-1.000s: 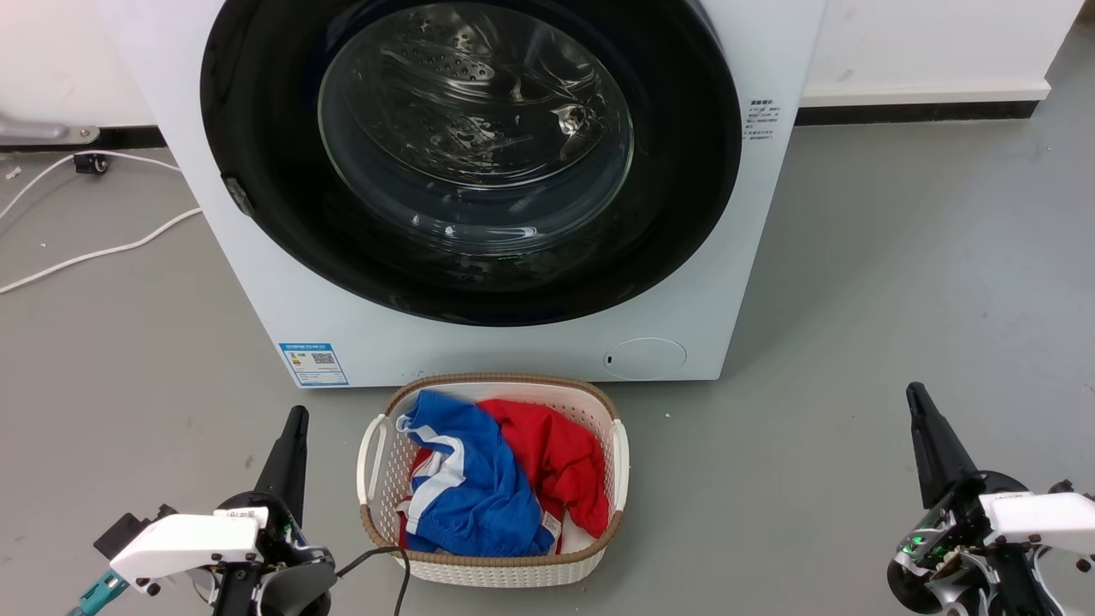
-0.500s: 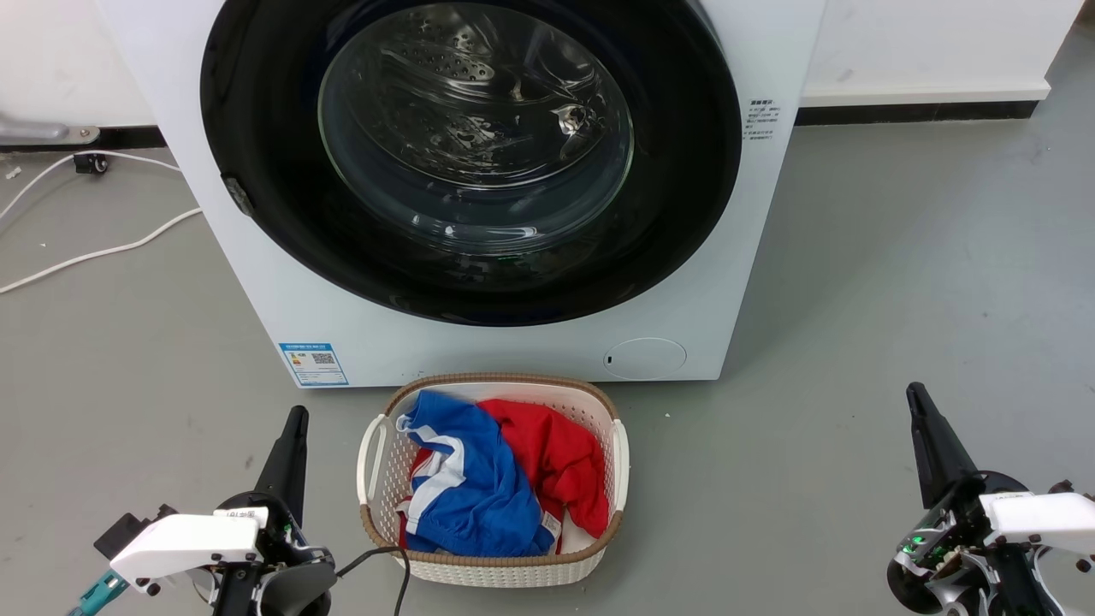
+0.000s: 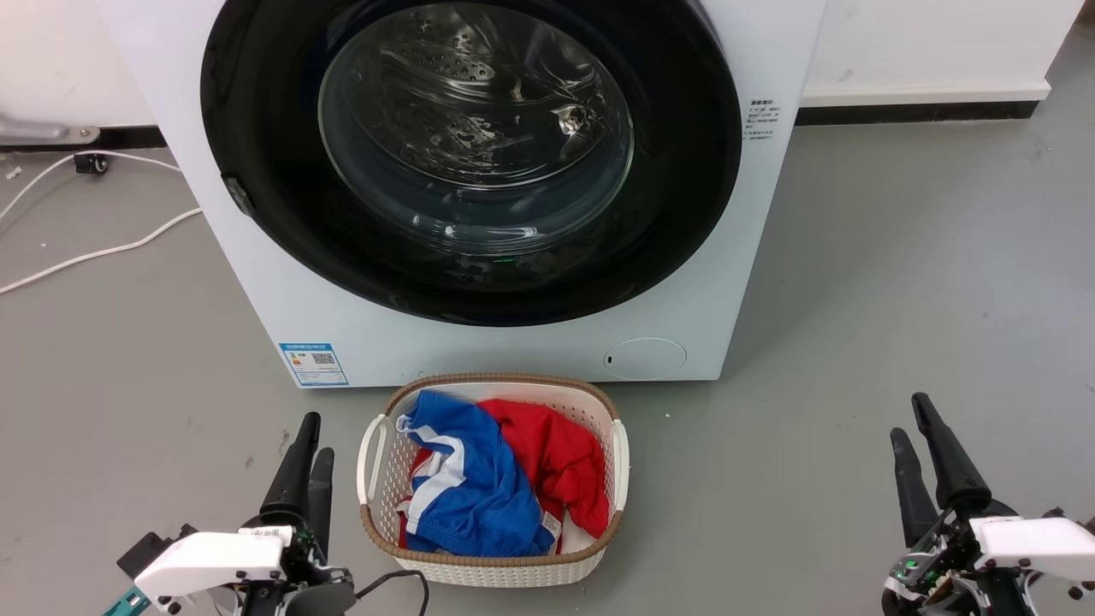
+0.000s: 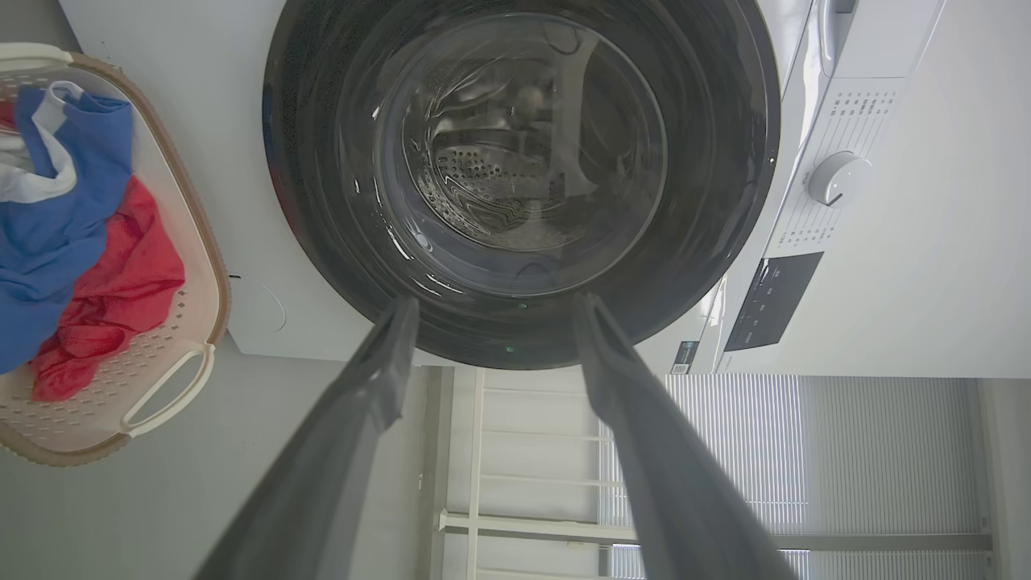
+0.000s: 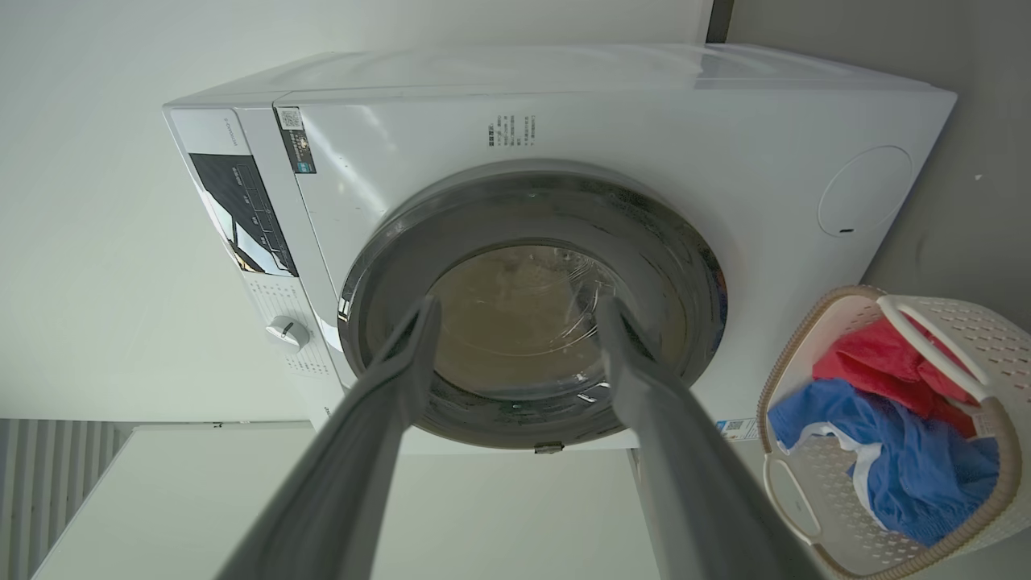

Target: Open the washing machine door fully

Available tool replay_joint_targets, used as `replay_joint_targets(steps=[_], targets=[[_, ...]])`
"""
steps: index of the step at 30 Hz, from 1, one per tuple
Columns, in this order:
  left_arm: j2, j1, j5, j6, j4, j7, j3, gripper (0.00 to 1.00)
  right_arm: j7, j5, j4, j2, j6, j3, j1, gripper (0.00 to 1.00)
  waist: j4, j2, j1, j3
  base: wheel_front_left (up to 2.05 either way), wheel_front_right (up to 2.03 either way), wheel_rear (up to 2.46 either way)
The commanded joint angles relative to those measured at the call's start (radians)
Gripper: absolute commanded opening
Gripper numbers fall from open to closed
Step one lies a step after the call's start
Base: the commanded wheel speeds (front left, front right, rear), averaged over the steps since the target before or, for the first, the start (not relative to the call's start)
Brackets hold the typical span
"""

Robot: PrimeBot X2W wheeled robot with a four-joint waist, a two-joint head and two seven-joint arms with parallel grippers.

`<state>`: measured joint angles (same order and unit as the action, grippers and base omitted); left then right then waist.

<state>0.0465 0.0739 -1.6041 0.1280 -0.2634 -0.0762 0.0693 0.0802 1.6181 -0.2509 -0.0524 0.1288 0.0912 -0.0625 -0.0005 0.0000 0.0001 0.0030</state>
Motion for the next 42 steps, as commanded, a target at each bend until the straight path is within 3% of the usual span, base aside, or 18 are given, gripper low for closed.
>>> replay_joint_targets(steps=[1, 11, 23, 33, 42], targets=[[0.003, 0.020, 0.009, 0.001, 0.025, 0.011, -0.011, 1.00, -0.008, -0.004, 0.028, -0.003, 0.000, -0.005, -0.009, 1.00, 0.000, 0.0000, 0.0000, 0.000, 0.00, 0.00, 0.00], [0.003, 0.016, 0.047, 0.001, 0.075, 0.057, -0.054, 1.00, -0.047, -0.036, 0.078, -0.011, 0.001, -0.033, 0.007, 1.00, -0.001, 0.0000, 0.0000, 0.002, 0.00, 0.00, 0.00], [0.003, 0.013, 0.230, 0.001, 0.111, 0.102, -0.075, 1.00, -0.095, -0.132, 0.118, -0.037, 0.001, -0.068, 0.021, 1.00, 0.000, 0.0000, 0.0000, 0.003, 0.00, 0.00, 0.00], [0.004, 0.004, 0.484, 0.002, 0.133, 0.138, -0.081, 1.00, -0.133, -0.332, 0.133, -0.049, 0.001, -0.079, 0.026, 1.00, 0.002, 0.0000, 0.0000, 0.003, 0.00, 0.00, 0.00], [0.007, -0.005, 0.762, -0.013, 0.135, 0.169, -0.083, 1.00, -0.116, -0.622, 0.157, -0.042, 0.001, -0.054, 0.030, 1.00, 0.001, 0.0000, 0.0000, 0.000, 0.00, 0.00, 0.00]])
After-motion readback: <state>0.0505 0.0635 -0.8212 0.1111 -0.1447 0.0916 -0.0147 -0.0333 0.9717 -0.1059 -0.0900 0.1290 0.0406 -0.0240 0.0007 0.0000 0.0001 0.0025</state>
